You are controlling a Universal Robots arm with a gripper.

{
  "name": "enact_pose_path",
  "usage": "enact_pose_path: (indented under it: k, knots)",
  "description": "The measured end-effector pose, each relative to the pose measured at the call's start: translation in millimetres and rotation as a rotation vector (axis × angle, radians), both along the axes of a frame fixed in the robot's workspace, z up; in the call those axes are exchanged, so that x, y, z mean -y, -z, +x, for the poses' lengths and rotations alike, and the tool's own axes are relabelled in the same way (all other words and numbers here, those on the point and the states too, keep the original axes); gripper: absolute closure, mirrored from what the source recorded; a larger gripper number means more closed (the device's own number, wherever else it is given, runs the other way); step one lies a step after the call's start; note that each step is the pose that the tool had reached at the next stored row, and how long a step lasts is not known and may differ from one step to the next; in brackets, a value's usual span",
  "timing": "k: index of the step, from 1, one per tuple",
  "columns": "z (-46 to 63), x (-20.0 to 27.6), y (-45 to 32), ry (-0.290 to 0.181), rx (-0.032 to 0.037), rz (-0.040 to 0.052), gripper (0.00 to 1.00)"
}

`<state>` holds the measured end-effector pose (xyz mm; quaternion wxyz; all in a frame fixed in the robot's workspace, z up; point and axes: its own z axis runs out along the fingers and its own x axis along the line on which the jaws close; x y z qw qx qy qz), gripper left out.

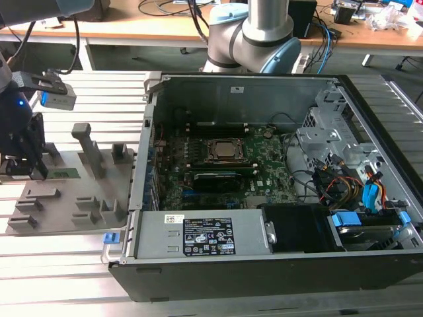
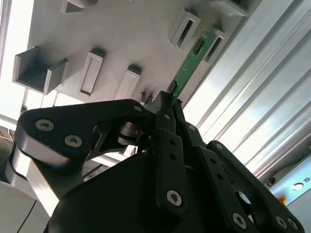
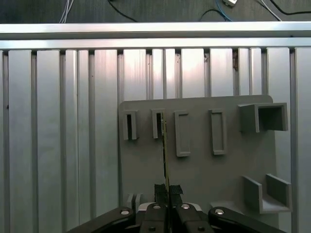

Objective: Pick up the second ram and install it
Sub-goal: 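Pick up the second ram and move it above second insertion slot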

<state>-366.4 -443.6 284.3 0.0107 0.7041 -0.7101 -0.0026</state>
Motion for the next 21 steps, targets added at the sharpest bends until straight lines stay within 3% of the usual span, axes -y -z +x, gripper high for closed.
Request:
enact_pose_path:
  k: [10,16,21]
  knots:
    - [0.1,-0.3,-14.7,0.000,0.0000,-0.0001,0.86]
    - [0.1,-0.5,-33.6,0.000,-0.0001,-0.0001,0.86]
    - [0.1,-0.5,-57.4,0.000,0.0001,-0.0001,0.86]
